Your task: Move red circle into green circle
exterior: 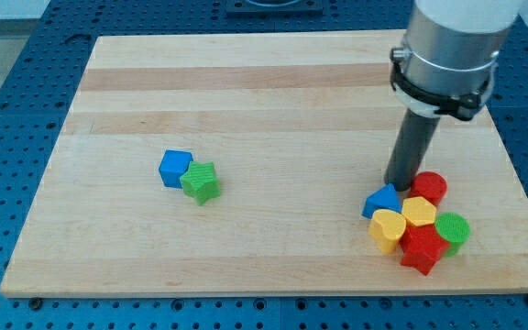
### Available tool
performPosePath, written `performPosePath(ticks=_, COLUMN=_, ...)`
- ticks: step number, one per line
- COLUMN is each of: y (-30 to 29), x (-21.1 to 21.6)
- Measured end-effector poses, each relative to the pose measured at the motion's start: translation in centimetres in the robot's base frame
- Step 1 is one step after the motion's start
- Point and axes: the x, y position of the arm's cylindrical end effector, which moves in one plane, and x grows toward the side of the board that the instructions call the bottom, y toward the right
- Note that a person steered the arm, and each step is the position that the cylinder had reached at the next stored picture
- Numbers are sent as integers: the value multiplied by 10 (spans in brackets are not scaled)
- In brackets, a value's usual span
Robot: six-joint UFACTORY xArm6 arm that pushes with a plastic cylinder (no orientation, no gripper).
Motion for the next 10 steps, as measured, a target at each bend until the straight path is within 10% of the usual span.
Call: performPosePath(ticks=10, y=49, x=21)
